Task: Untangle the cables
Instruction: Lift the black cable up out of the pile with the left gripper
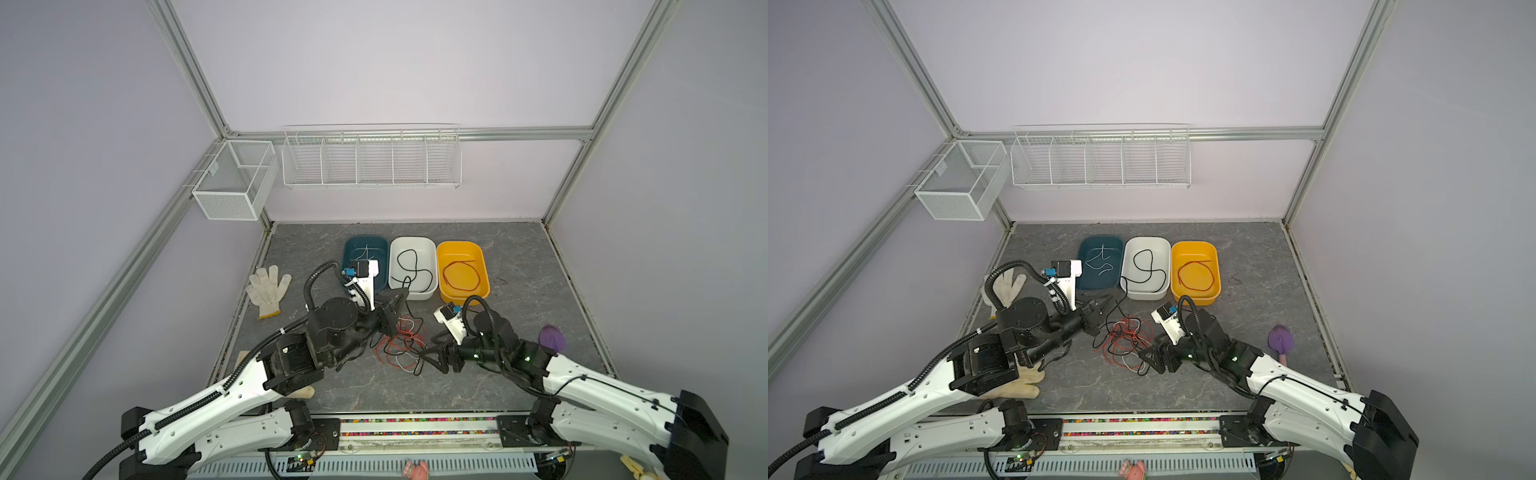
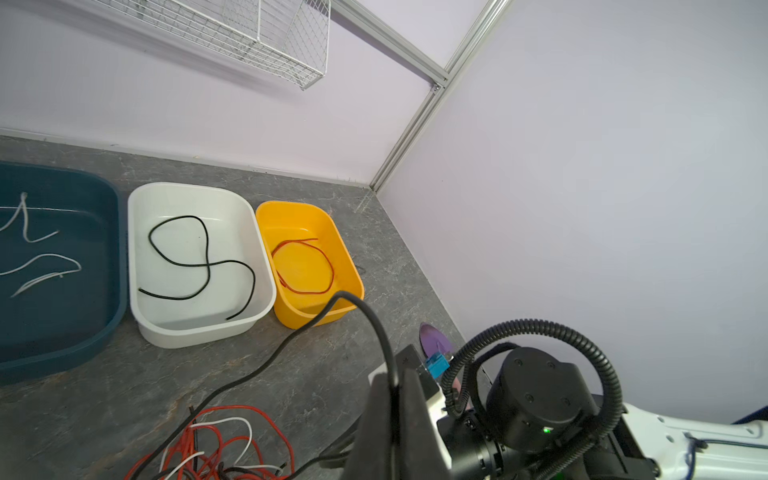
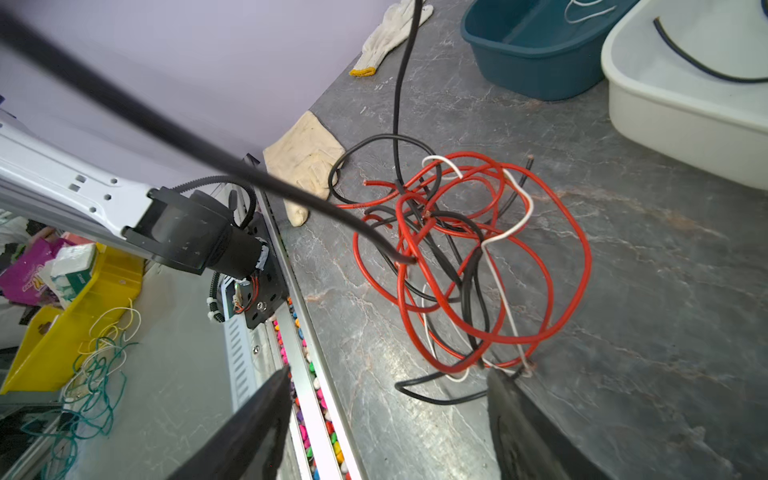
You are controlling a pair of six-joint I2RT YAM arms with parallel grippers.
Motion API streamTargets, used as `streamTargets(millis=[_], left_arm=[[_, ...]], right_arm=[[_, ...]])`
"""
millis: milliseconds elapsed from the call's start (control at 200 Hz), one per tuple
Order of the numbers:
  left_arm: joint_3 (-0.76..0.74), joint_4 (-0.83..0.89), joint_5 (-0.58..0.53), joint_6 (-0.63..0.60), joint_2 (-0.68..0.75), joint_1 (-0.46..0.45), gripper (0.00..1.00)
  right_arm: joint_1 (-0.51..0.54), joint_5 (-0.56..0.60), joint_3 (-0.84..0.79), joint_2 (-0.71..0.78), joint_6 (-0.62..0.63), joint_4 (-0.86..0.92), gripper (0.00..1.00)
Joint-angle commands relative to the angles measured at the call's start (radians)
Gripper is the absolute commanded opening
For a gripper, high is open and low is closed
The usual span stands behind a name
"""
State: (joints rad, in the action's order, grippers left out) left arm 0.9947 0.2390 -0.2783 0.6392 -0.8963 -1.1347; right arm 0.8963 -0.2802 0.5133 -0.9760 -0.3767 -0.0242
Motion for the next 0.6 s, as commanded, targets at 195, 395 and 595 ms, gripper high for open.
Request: streamTargets(millis=[195, 395, 595], left_arm=[[-0.022, -0.171, 0.084, 0.090, -0.014, -0.006, 0.00], [-0.024, -0.195, 0.104, 0.109, 0.001, -0.005, 0.00], [-0.007, -0.162, 0.069, 0.091, 0.034, -0.005, 0.00]], right_arm=[[0.042, 0.167, 0.010, -0.039, 0.029, -0.001, 0.49], [0.047, 0.251, 0.014, -0.039, 0.024, 0.025, 0.27], [0.047, 0.267, 0.020, -0.050, 0.022, 0.037, 0.11]])
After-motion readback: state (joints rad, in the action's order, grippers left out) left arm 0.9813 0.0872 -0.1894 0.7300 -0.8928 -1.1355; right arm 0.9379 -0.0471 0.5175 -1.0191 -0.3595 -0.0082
